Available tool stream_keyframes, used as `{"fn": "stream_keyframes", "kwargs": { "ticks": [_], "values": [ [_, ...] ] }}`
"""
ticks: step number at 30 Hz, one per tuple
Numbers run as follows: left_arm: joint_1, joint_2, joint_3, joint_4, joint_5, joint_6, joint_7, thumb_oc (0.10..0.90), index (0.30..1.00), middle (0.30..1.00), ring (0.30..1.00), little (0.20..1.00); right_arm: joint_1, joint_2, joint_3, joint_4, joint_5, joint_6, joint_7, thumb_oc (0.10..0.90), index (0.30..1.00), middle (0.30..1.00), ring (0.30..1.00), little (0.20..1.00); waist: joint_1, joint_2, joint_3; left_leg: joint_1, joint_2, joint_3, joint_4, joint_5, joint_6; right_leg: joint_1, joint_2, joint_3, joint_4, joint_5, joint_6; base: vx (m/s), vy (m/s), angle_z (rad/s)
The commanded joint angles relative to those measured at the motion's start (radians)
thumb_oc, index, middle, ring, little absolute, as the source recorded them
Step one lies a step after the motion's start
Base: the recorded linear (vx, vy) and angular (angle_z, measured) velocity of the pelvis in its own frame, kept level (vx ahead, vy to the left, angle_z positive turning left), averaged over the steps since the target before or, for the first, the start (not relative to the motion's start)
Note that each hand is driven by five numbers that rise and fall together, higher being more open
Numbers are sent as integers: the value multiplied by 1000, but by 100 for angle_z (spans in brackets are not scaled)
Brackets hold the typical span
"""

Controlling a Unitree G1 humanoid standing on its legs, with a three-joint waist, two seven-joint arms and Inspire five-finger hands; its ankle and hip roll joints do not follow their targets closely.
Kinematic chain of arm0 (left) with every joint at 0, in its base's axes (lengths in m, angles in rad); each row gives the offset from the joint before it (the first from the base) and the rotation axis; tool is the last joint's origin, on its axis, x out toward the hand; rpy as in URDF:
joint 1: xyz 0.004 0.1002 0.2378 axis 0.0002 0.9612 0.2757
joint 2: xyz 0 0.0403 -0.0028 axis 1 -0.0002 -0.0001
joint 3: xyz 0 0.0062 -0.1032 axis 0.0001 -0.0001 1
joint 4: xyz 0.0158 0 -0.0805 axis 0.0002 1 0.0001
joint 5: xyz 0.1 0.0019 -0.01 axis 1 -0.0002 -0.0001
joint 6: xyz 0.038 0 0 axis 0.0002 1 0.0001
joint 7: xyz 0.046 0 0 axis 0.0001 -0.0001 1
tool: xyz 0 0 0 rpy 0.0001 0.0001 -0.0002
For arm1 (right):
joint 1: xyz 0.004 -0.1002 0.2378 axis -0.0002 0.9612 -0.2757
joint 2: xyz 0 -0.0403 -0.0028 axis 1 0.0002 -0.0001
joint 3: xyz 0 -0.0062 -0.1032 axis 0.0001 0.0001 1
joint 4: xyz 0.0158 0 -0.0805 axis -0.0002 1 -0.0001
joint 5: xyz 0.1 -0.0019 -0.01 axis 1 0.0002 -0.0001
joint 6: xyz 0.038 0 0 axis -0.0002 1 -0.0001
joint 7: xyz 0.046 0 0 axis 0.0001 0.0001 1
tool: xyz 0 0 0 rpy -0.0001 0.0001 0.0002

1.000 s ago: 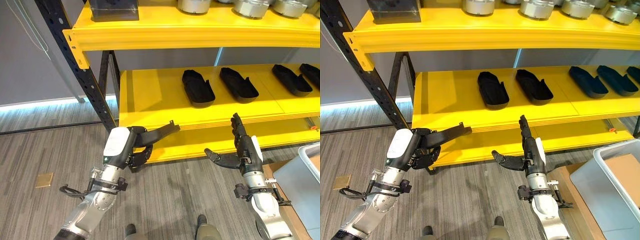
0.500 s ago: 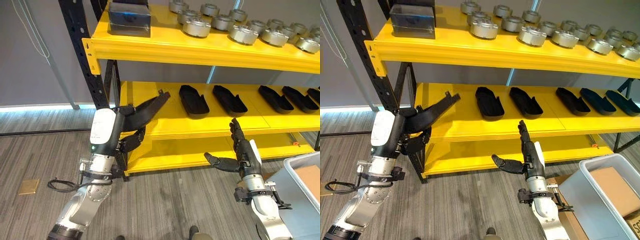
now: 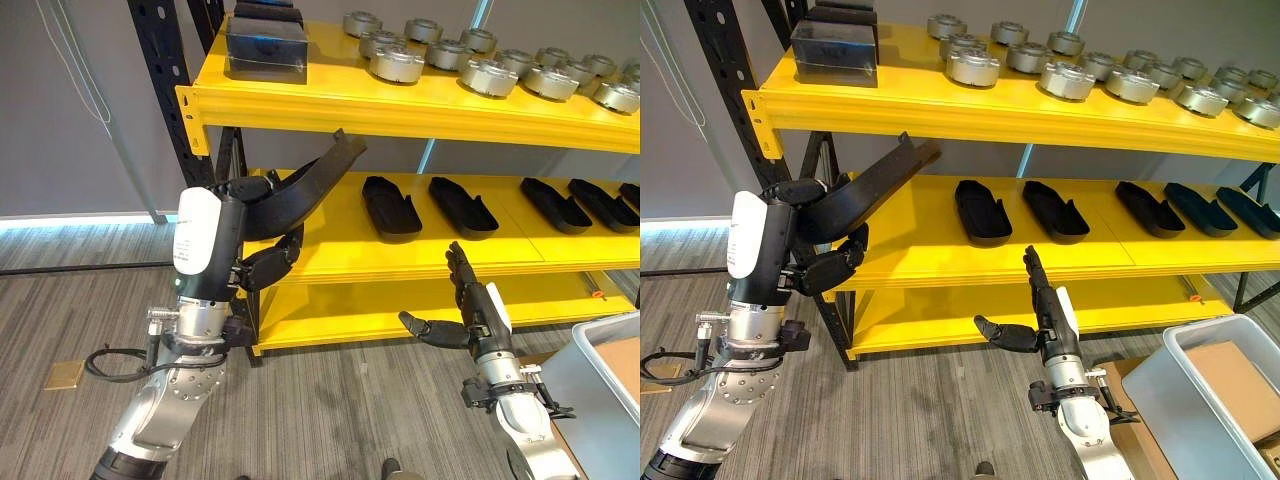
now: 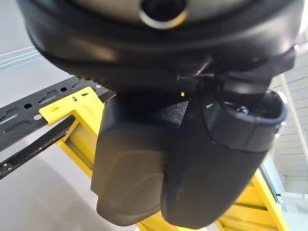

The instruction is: Move parts from the plastic box to the shelf.

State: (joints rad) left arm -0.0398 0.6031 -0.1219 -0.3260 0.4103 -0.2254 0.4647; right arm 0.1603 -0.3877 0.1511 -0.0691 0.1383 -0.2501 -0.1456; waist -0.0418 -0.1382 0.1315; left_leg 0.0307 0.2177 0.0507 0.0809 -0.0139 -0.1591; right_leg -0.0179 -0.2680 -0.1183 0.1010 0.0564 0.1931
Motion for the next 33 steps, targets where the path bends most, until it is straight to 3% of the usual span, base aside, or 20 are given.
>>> {"fn": "stream_keyframes", "kwargs": {
  "ticks": [1, 10, 17, 24, 33],
  "values": [
    [-217, 13, 0, -2, 89, -29, 109, 400, 300, 300, 300, 300, -76, -18, -33, -93, -6, -78, -7, 900, 1000, 1000, 1000, 1000, -25, -14, -57, 13, -18, 60, 27, -47, 74, 65, -12, 8, 31, 6, 16, 0, 0, 0],
    [-412, 31, -129, 288, 311, 99, 134, 400, 300, 300, 300, 300, -80, -22, -12, -78, 6, -70, 22, 900, 1000, 1000, 1000, 1000, -64, 0, -61, 37, -5, 77, 13, -39, 67, 54, -3, 26, 51, -16, 14, 19, -14, -4],
    [-546, -12, -215, 492, 361, 175, 152, 400, 300, 300, 300, 300, -81, -19, 17, -63, 44, -70, 42, 900, 1000, 1000, 1000, 1000, -94, 10, -44, 37, 8, 90, 13, -21, 59, 29, 7, 36, 73, -36, 5, -10, -30, -7],
    [-626, -13, -189, 601, 353, 240, 206, 400, 300, 300, 300, 300, -71, -32, 36, -69, 51, -78, 51, 900, 1000, 1000, 1000, 1000, -115, 16, -16, 35, 25, 104, 8, -12, 48, -10, 24, 52, 98, -62, -1, -39, -38, -12],
    [-649, 90, -85, 686, 316, 299, 282, 400, 300, 300, 300, 300, -64, -60, 42, -71, 59, -93, 65, 900, 1000, 1000, 1000, 1000, -120, 17, 16, 12, 47, 113, -1, 19, 35, -63, 47, 67, 121, -65, -11, -55, -41, -8]
  ]
}}
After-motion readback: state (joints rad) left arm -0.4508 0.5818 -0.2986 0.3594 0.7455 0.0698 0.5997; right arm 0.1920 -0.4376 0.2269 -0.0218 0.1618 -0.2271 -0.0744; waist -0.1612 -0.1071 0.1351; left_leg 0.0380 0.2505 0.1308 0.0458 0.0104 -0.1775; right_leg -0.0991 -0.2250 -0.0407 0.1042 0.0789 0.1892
